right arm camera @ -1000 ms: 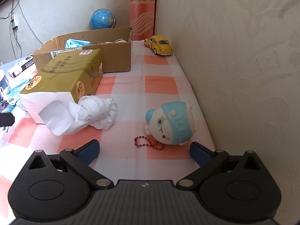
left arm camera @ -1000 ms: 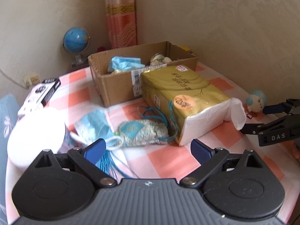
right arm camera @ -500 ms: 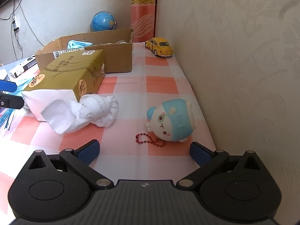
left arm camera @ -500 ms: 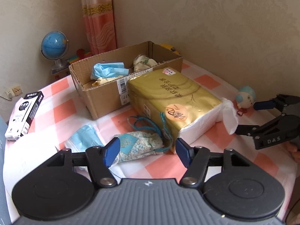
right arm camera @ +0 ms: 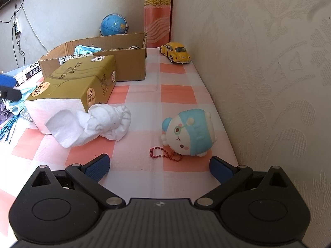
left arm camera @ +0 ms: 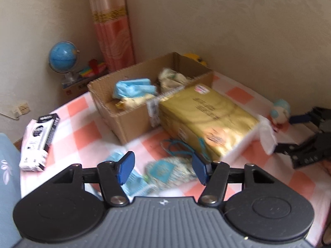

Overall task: Organize soft objects
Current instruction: 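Move the left gripper to the folded blue face mask while the right gripper approaches the plush doll, then close the left gripper on the blue face mask while the right gripper grasps the plush doll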

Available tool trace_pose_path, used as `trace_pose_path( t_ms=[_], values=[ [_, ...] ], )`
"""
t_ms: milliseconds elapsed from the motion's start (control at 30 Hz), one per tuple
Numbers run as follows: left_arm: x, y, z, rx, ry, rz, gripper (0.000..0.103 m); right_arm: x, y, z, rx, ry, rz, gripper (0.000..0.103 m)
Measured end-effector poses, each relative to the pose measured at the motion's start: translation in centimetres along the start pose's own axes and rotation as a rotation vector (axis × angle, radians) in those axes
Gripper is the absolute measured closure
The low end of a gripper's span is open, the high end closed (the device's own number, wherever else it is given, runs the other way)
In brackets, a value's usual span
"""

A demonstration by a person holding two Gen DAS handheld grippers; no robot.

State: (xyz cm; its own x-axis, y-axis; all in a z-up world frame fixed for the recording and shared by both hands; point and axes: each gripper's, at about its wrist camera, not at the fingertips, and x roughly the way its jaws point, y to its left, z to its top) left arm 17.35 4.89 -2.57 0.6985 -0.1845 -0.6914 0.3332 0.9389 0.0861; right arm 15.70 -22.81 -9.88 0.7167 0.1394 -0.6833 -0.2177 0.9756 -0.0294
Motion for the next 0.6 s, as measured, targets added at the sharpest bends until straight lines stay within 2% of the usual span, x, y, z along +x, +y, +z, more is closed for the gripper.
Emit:
trace_pose_path(
  t_ms=[100, 200, 400, 533, 600],
  values=[
    [0.8, 0.7, 0.4, -0.001, 0.027, 0.066, 0.042, 0.0, 0.0, 0.0, 0.000, -0.001, 0.000, 0.000],
    [1.8, 1.9, 1.4, -0.002, 0.076, 0.071, 0.042, 0.0, 0.0, 0.0, 0.000, -0.002, 0.000, 0.000],
    [5.0, 5.5, 4.3, -0.054, 0.297, 0.049, 0.042, 0.0, 0.0, 0.0, 0.000, -0.002, 0.000, 0.000],
    [7.6, 7.3, 4.7, -0.111, 0.434, 0.017, 0.042, -0.1, 0.0, -0.1, 0.000, -0.007, 0.000, 0.000],
    [8.7, 7.9, 4.8, -0.150, 0.476, 0.011, 0.042, -0.2, 0.0, -0.1, 0.000, -0.009, 0.001, 0.000]
  ],
)
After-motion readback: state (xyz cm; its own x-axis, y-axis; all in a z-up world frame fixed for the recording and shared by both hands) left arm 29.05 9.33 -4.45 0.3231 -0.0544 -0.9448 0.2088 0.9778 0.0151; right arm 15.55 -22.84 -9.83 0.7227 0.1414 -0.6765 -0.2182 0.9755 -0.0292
